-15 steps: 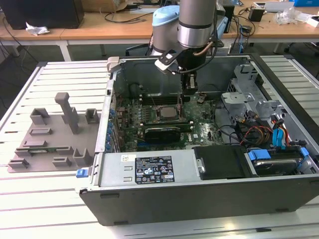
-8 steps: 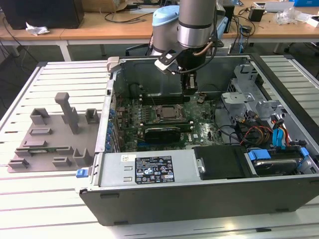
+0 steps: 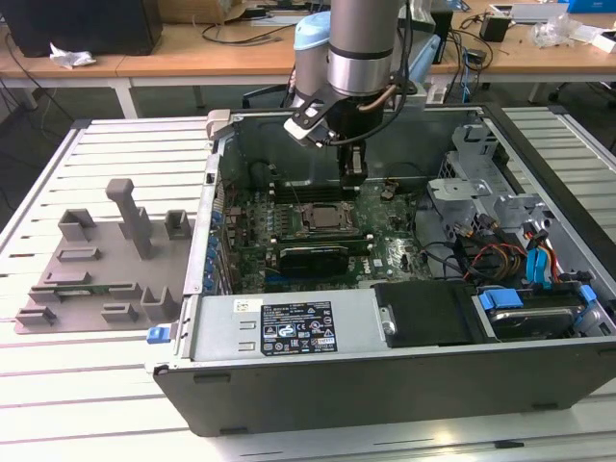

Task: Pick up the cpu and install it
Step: 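Close the cpu cover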

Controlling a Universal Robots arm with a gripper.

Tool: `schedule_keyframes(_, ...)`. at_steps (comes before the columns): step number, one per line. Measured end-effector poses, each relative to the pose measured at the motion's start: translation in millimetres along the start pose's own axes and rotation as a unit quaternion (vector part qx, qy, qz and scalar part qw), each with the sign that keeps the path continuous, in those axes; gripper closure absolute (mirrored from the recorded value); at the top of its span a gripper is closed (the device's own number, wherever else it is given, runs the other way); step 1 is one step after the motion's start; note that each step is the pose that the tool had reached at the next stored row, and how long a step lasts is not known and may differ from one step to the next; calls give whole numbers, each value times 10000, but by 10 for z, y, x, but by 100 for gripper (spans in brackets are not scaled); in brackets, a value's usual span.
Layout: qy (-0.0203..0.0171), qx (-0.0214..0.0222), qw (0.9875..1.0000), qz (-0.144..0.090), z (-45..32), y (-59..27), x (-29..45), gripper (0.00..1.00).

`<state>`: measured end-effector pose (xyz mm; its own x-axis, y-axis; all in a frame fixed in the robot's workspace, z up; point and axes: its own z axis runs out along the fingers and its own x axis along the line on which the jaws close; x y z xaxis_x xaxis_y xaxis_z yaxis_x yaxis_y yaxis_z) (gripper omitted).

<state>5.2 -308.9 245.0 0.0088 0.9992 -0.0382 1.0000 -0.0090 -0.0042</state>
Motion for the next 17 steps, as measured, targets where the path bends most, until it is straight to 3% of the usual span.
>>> schedule_keyframes(8, 0, 14, 10000, 0, 53, -164, -15, 89)
schedule_keyframes(14, 0, 13, 10000, -17, 53, -167, -16, 89)
schedule_keyframes(17, -1, 5, 9998, -205, 54, -167, -16, 89)
